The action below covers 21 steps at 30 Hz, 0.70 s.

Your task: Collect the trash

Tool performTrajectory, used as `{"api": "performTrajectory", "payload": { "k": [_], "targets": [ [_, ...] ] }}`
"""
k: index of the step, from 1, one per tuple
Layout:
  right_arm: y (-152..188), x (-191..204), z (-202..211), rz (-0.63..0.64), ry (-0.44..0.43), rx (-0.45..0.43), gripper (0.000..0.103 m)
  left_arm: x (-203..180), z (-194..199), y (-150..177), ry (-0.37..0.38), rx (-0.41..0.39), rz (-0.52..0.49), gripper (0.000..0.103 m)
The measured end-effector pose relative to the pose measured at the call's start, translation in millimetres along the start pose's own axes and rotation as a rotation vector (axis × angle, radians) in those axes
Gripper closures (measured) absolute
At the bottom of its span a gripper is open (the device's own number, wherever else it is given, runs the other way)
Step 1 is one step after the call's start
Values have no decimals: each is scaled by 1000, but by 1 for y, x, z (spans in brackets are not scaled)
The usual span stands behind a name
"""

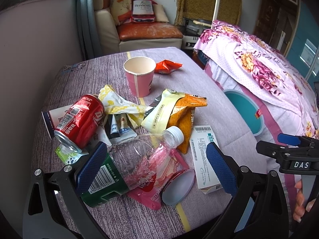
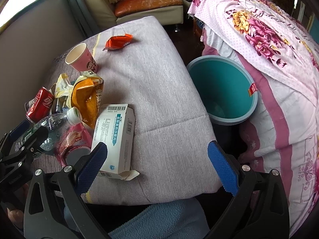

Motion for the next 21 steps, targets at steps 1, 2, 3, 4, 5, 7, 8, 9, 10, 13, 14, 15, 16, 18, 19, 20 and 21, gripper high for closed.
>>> {"api": "performTrajectory", "payload": {
  "k": [1, 2, 3, 4, 5, 7, 8, 9, 10, 13, 14, 15, 16, 18, 19, 20, 21],
  "targets": [
    [0, 0, 0, -3, -1, 2, 6, 0, 0, -1, -2, 0, -1, 4],
    [0, -1, -1, -5, -2, 3, 6, -1, 0, 0, -2, 1, -3, 4],
    [1, -1, -1, -8, -3, 5, 6, -1, 1, 0, -2, 1, -5, 4],
    [1, -1, -1, -10, -5, 6, 6, -3, 0, -1, -2, 1, -8, 4],
    [1, -1, -2, -12, -6, 8, 6, -3, 0, -1, -2, 1, -11, 4],
    [2, -1, -2, -13, -7, 11, 6, -5, 1, -1, 0, 2, -15, 4],
    [2, -1, -2, -13, -7, 13, 6, -4, 1, -1, 2, 3, -13, 4],
    [2, 0, -2, -12, -7, 15, 6, -4, 2, -2, 5, 6, -15, 4],
    [3, 0, -2, -11, -8, 17, 6, -4, 2, -2, 8, 9, -20, 4],
    [3, 1, -1, -8, -14, 21, 6, 1, 7, -6, 7, 17, -64, 4],
    [3, 1, -1, -8, -17, 23, 6, 5, 10, -8, 3, 21, -86, 4],
    [3, 0, -1, -9, -18, 26, 6, 10, 12, -10, -4, 27, -112, 4],
    [3, 0, -1, -12, -18, 28, 6, 16, 14, -12, -13, 37, -143, 4],
    [4, 0, -2, -17, -22, 34, 6, 29, 17, -14, -39, 62, -205, 4],
    [5, 0, -3, -18, -24, 38, 6, 35, 18, -14, -55, 76, -236, 4],
    [5, 1, -5, -20, -28, 43, 6, 41, 19, -13, -71, 94, -269, 4],
    [5, 2, -6, -20, -31, 48, 6, 46, 19, -12, -86, 111, -300, 4]
  ]
}}
Point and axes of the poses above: each gripper's, at about its wrist camera, not at the fingertips, and z roughly against the way its jaws point, x to its left, y to its underside, the point moved 2 cm from there along -z, roughly the way its jaws point, and after that the axes turned 6 degrees about x, right-handed, at the moved point
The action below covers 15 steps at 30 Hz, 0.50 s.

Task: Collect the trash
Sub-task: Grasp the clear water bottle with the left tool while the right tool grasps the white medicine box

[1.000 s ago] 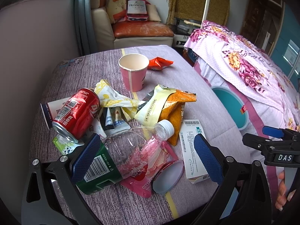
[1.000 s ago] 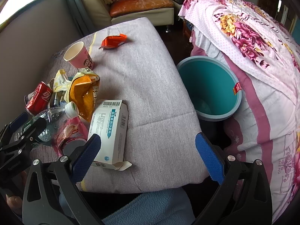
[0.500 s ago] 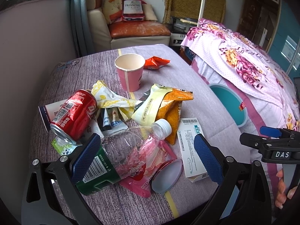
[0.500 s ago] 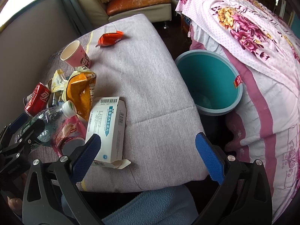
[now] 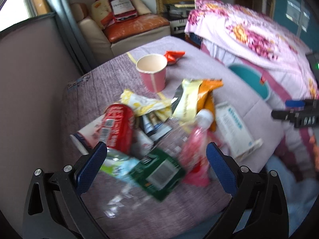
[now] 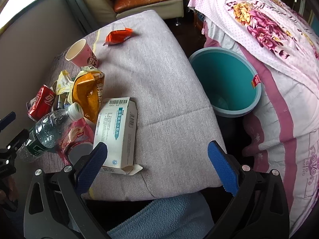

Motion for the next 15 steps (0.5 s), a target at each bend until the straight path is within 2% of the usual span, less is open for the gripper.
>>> {"api": "performTrajectory", "payload": {
  "k": [5, 10, 12, 14, 15],
  "targets": [
    [-3, 11, -12, 22, -19, 39, 6, 6, -15, 14, -19, 90, -124, 4],
    [-11, 30, -32, 38, -103, 102, 6, -5, -38, 23, -10, 144, -211, 4],
    [-14, 39, -42, 46, -111, 123, 12, -10, -48, 23, -5, 158, -224, 4],
    [-18, 50, -52, 61, -121, 149, 27, -12, -57, 23, 14, 162, -214, 5],
    [-19, 54, -56, 66, -123, 160, 30, -11, -59, 23, 34, 161, -197, 15]
  ]
}}
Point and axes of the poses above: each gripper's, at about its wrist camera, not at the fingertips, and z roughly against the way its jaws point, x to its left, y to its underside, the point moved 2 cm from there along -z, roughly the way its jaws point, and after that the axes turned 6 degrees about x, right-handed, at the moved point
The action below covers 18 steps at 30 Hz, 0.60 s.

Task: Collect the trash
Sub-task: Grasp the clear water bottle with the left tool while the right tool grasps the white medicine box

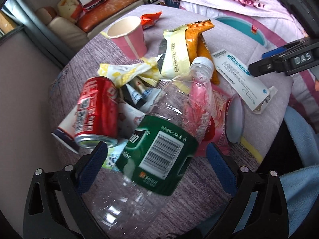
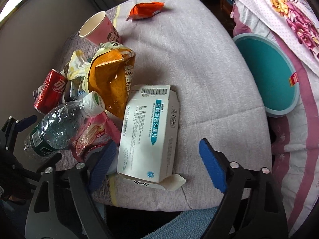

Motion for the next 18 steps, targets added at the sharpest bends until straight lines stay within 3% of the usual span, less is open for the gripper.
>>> {"api": "performTrajectory", "payload": {
  "k": [2, 7, 13, 18],
  "targets": [
    [-5, 7, -11, 5, 0, 29, 34, 3, -2, 0, 46, -9, 35, 22],
    [-15, 18, -27, 19, 13, 71, 31, 13, -1, -1, 107, -26, 108, 23],
    [-23, 24, -49, 31, 59, 98, 27, 14, -3, -5, 123, -16, 132, 21],
    [-19, 20, -44, 54, -2, 59, 42, 7, -5, -4, 125, -10, 152, 26]
  ]
}}
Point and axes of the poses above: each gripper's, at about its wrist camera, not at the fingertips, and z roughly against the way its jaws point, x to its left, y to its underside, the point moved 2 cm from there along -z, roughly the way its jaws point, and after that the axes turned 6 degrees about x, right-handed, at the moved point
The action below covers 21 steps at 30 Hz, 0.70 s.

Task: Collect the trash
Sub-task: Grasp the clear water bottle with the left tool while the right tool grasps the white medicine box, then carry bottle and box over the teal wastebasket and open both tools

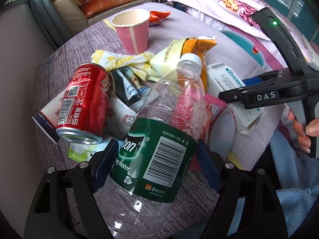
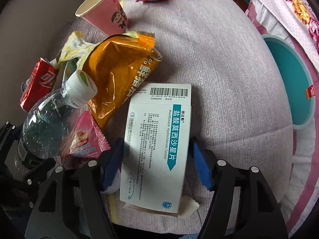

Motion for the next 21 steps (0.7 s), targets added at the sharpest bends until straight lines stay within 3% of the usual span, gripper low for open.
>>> {"api": "performTrajectory", "payload": {
  "k": [5, 13, 21],
  "targets": [
    [6, -21, 19, -44, -98, -27, 43, 5, 19, -1, 40, -30, 70, 28],
    [9, -43, 40, -83, -151, -88, 43, 6, 56, -4, 46, -93, 120, 31],
    [8, -57, 38, -111, -170, -94, 43, -6, 29, -13, 29, -29, 106, 34]
  ]
}}
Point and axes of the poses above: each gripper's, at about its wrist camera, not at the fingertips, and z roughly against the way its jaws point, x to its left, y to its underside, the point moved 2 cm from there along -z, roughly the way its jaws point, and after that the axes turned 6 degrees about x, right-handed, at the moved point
